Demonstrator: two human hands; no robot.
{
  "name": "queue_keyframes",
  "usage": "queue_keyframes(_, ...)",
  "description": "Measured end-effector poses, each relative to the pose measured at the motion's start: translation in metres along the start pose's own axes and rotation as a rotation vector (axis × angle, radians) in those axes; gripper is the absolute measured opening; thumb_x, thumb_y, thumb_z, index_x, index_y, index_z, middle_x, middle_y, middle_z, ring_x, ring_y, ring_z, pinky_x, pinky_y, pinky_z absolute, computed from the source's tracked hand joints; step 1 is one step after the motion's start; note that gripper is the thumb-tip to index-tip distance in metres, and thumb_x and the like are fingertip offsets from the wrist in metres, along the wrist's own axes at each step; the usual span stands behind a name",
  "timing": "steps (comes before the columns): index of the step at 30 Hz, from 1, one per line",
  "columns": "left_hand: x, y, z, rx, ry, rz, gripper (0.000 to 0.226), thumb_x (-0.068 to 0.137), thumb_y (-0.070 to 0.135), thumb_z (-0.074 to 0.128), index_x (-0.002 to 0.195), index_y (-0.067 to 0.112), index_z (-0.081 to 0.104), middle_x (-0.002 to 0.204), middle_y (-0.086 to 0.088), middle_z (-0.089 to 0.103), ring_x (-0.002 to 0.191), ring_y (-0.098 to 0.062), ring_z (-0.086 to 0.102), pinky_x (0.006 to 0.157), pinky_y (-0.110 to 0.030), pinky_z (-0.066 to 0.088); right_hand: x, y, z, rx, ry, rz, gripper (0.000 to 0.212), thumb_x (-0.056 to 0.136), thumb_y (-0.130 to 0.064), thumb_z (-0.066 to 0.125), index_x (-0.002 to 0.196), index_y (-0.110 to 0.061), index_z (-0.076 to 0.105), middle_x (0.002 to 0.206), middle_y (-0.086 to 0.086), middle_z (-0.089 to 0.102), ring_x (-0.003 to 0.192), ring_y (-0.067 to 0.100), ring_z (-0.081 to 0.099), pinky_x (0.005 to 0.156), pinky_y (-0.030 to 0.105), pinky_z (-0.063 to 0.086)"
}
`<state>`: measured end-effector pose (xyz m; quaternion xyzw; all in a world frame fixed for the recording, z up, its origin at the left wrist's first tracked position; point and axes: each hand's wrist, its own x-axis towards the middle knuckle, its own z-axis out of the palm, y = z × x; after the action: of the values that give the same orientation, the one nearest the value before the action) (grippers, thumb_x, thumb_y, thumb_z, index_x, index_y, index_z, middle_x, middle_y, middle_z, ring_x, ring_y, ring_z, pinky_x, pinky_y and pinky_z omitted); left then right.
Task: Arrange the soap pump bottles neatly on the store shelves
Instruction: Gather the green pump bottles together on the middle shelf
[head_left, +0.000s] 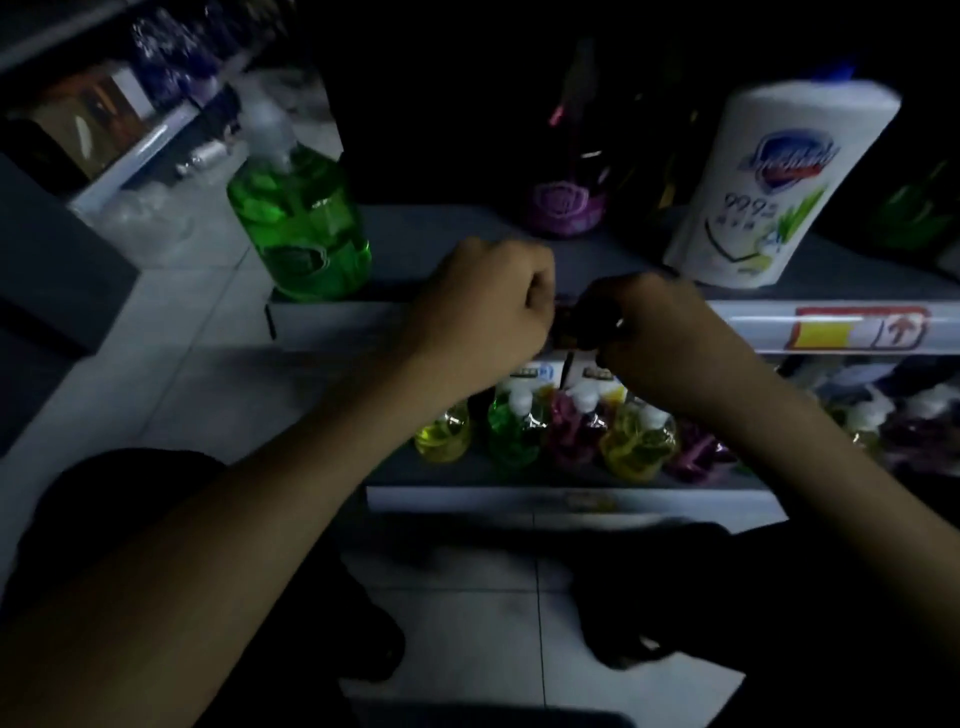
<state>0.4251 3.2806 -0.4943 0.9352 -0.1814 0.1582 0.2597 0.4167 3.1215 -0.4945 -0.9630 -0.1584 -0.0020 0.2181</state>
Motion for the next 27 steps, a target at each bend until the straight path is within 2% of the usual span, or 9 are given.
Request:
queue_keyframes(2, -0.026, -0.014, 0.007, 0.060, -0.188, -0.025, 0.017, 0.084, 0.013, 0.053, 0.070, 0.014, 0.061, 0.066, -0.003, 0.060, 0.059, -0.019, 0.056, 0.058, -0.033, 0.048, -0.006, 0.007, 0.016, -0.086, -0.138, 0.027, 0.021, 0.087, -0.009, 0.053, 0.096, -0.012, 0.071, 0.101, 0.013, 0.069, 0.095, 0.032, 0.064, 0.082, 0.041, 0.052)
queue_keyframes(5, -0.060, -0.043, 0.034, 0.158, -0.638, -0.173, 0.018, 0.084, 0.012, 0.049, 0.067, 0.009, 0.052, 0.071, -0.011, 0.059, 0.064, -0.025, 0.057, 0.062, -0.037, 0.052, -0.007, 0.021, 0.056, -0.254, -0.466, 0.067, 0.023, 0.092, -0.021, 0.051, 0.107, -0.008, 0.063, 0.111, 0.015, 0.063, 0.092, 0.030, 0.060, 0.076, 0.034, 0.049)
queue_keyframes(8, -0.084, -0.082, 0.056, 0.362, -0.928, -0.328, 0.006, 0.088, 0.010, 0.049, 0.088, 0.006, 0.053, 0.096, -0.012, 0.061, 0.087, -0.026, 0.058, 0.071, -0.030, 0.044, 0.002, 0.023, 0.098, -0.324, -0.612, 0.107, 0.042, 0.096, -0.027, 0.049, 0.133, -0.007, 0.049, 0.131, 0.017, 0.053, 0.115, 0.034, 0.055, 0.090, 0.038, 0.049)
queue_keyframes(10, -0.100, -0.120, 0.061, 0.512, -0.901, -0.478, 0.028, 0.090, 0.017, 0.052, 0.116, 0.009, 0.057, 0.120, -0.011, 0.060, 0.109, -0.028, 0.059, 0.083, -0.031, 0.045, 0.011, 0.015, 0.119, -0.315, -0.559, 0.108, 0.041, 0.096, -0.023, 0.050, 0.134, -0.007, 0.048, 0.136, 0.018, 0.051, 0.122, 0.037, 0.051, 0.097, 0.042, 0.046)
queue_keyframes(13, -0.114, -0.171, 0.057, 0.517, -0.692, -0.730, 0.036, 0.087, 0.024, 0.054, 0.122, 0.016, 0.057, 0.127, -0.011, 0.059, 0.115, -0.031, 0.058, 0.088, -0.036, 0.047, 0.031, -0.007, 0.145, -0.237, -0.479, 0.102, 0.038, 0.095, -0.023, 0.050, 0.129, -0.007, 0.052, 0.133, 0.015, 0.054, 0.121, 0.037, 0.052, 0.086, 0.039, 0.044)
queue_keyframes(15, -0.112, -0.193, 0.057, 0.333, -0.538, -0.821, 0.031, 0.087, 0.021, 0.052, 0.117, 0.014, 0.059, 0.124, -0.015, 0.060, 0.111, -0.034, 0.059, 0.086, -0.037, 0.048, 0.045, -0.025, 0.158, -0.175, -0.469, 0.102, 0.040, 0.093, -0.021, 0.051, 0.129, -0.006, 0.051, 0.132, 0.017, 0.054, 0.119, 0.037, 0.054, 0.081, 0.036, 0.044)
queue_keyframes(18, -0.099, -0.213, 0.063, -0.062, -0.377, -0.756, 0.032, 0.090, 0.023, 0.055, 0.121, 0.018, 0.055, 0.126, -0.008, 0.060, 0.112, -0.030, 0.057, 0.091, -0.033, 0.047, 0.063, -0.054, 0.172, -0.022, -0.417, 0.146, 0.049, 0.090, -0.016, 0.054, 0.137, -0.006, 0.045, 0.133, 0.019, 0.054, 0.118, 0.036, 0.056, 0.090, 0.038, 0.050)
queue_keyframes(23, -0.083, -0.236, 0.088, -0.307, -0.210, -0.743, 0.007, 0.079, 0.023, 0.061, 0.079, 0.026, 0.054, 0.089, -0.004, 0.064, 0.092, -0.030, 0.063, 0.077, -0.037, 0.049, 0.078, -0.082, 0.196, -0.042, -0.462, 0.217, 0.041, 0.091, -0.017, 0.054, 0.131, -0.009, 0.049, 0.136, 0.016, 0.050, 0.124, 0.036, 0.051, 0.097, 0.043, 0.048)
queue_keyframes(27, -0.086, -0.232, 0.100, -0.265, -0.005, -0.754, 0.024, 0.080, 0.023, 0.066, 0.063, 0.027, 0.049, 0.078, -0.006, 0.064, 0.079, -0.027, 0.062, 0.064, -0.037, 0.047, 0.082, -0.081, 0.206, -0.088, -0.579, 0.188, 0.058, 0.092, -0.016, 0.053, 0.147, -0.018, 0.034, 0.144, 0.012, 0.044, 0.130, 0.033, 0.045, 0.102, 0.043, 0.044)
